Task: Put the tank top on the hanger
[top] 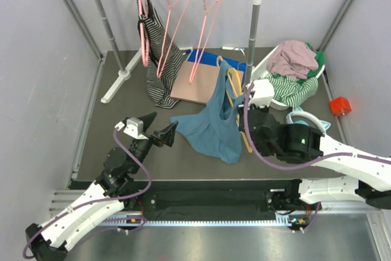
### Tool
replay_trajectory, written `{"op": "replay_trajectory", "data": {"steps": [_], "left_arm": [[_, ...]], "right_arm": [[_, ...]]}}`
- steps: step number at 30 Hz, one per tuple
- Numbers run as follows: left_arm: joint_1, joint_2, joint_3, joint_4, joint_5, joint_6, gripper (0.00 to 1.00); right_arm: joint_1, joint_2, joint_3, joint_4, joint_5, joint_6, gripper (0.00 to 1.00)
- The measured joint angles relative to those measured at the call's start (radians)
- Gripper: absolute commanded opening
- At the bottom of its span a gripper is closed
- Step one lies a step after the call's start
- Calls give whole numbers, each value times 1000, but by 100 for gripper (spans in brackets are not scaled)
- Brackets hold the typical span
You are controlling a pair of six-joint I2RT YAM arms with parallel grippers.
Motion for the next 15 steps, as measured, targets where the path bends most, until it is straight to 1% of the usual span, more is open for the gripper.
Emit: {"op": "replay_trajectory", "data": {"steps": [9,15], "left_arm": [[0,0,0,-1,0,0,99],[0,0,0,-2,0,0,99]], "right_arm": [[-16,80,201,54,77,-185,0],[-83,152,332,103,92,-297,0]]}}
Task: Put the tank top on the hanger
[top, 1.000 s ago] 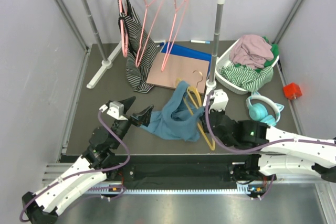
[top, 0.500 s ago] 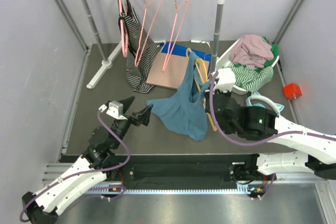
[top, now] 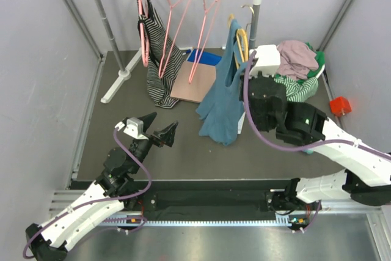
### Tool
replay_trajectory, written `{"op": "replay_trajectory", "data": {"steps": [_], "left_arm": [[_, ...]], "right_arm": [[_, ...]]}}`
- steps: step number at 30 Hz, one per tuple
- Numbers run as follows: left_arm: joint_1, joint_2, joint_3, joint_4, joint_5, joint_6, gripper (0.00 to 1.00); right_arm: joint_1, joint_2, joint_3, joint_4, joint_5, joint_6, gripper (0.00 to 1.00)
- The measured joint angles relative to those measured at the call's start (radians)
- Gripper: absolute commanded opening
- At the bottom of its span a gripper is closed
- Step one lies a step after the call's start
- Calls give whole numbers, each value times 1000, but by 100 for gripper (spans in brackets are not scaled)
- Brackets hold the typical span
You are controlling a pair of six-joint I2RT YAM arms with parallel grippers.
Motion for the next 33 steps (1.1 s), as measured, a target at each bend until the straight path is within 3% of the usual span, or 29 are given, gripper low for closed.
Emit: {"op": "replay_trajectory", "data": {"steps": [14,33], "left_arm": [[0,-3,0,-2,0,0,99],[0,-10,0,-8,0,0,99]], "right_arm": [[-151,180,225,64,-106,-178,0],[-366,305,315,53,-344,-139,0]]}}
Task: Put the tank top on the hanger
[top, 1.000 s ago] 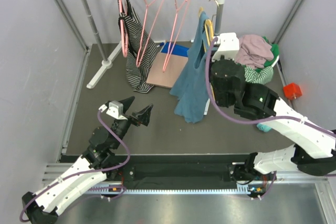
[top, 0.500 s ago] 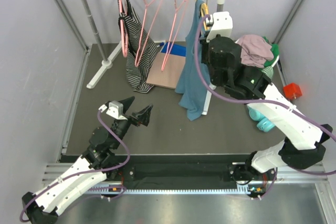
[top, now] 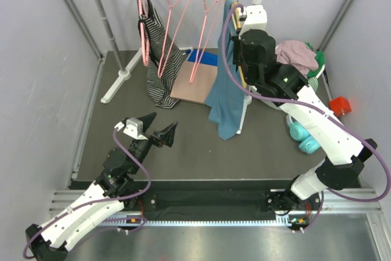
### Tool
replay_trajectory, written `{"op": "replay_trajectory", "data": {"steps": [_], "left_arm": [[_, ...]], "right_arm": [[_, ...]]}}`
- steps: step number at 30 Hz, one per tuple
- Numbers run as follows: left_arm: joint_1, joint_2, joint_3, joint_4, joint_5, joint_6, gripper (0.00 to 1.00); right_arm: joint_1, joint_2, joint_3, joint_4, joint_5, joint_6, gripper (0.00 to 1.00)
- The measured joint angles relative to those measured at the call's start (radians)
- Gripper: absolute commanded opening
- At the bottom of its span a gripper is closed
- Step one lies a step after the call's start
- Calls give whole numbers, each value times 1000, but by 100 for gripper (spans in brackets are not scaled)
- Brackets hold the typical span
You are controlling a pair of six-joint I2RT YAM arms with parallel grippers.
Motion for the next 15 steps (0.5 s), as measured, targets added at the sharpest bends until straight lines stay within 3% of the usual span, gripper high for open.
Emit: {"op": "replay_trajectory", "data": {"steps": [12,13,15], "left_arm": [[0,0,0,0,0,0,99],[0,0,0,0,0,0,99],[0,0,0,0,0,0,99]], "right_arm": [[-13,-37,-140,61,-43,62,1],[-13,-43,-150,69,-45,66,4],[-13,-50,-154,72,-50,71,20]]}}
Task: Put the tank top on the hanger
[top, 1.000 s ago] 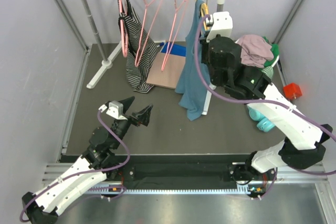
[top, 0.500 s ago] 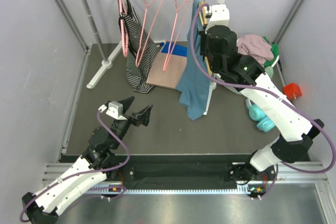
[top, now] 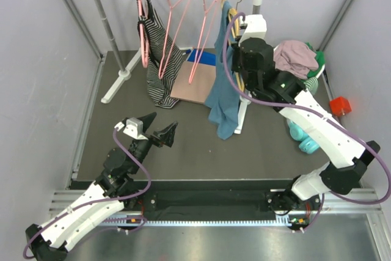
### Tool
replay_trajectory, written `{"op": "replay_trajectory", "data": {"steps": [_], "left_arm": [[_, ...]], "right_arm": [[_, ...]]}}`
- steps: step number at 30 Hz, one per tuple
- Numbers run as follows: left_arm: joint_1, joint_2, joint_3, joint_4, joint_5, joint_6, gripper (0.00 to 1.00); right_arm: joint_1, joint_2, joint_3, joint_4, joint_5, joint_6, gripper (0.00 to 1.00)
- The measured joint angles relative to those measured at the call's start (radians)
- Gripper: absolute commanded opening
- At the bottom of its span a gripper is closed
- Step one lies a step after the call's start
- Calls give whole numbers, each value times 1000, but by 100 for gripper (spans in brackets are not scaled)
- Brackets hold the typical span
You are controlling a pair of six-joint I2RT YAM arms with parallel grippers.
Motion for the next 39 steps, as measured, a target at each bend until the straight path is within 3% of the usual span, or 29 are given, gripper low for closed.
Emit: {"op": "replay_trajectory", "data": {"steps": [4,5,7,10,13,17,26,34,39], "left_arm": [[0,0,0,0,0,0,99],[0,0,0,0,0,0,99],[0,-2,0,-1,0,0,99],[0,-8,0,0,-2,0,99],[0,-8,0,-2,-3,0,99],[0,-9,0,-3,-4,0,99],[0,-41,0,-8,-53,-1,99],[0,-41,0,-23,-83,-7,99],[0,-40,13,-48,-88,-18,99]], "right_arm": [[-1,-16,-6,4,-18,9,50],[-1,-24,-13,6,-26,10,65],[-1,-44,-32,16,-45,7,83],[-2,-87,-73,35,-79,-4,94],[-3,-136,-117,62,-111,-15,100],[-3,-246,-223,110,-166,-22,100],[-2,-649,-671,306,-357,-58,100],[-2,-895,-1106,454,-377,-52,99],[-2,-948,-1279,516,-315,-5,100]]}}
